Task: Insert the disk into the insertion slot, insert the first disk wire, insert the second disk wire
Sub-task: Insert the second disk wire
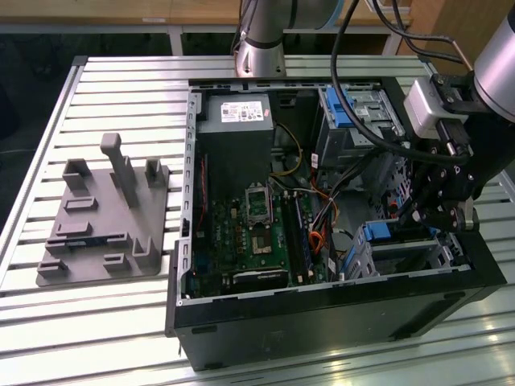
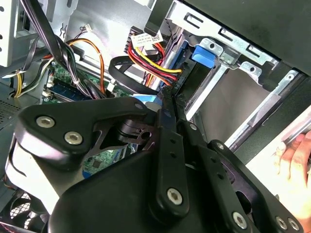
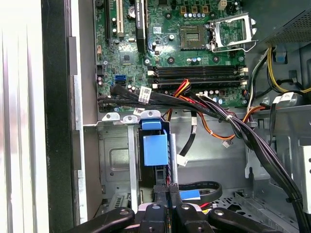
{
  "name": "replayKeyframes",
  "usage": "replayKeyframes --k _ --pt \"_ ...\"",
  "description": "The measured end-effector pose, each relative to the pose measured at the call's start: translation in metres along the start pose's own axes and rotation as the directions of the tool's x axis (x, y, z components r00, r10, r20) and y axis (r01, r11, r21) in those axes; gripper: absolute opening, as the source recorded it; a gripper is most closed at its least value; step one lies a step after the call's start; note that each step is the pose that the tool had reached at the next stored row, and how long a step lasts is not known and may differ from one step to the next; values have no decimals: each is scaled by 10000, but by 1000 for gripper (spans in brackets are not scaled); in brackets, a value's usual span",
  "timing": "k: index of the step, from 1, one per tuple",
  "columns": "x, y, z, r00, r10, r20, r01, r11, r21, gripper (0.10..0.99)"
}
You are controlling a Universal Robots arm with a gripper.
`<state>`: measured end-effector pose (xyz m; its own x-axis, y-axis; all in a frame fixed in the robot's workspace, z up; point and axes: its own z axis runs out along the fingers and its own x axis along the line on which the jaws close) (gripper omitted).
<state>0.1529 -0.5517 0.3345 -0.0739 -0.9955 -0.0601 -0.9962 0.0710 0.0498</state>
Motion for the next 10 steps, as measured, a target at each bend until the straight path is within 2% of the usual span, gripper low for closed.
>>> replayKeyframes --k 6,10 --pt "-4 2 -4 10000 -95 -9 95 10000 -5 145" --pt "-10 30 -2 9999 -141 -68 141 9999 -5 145"
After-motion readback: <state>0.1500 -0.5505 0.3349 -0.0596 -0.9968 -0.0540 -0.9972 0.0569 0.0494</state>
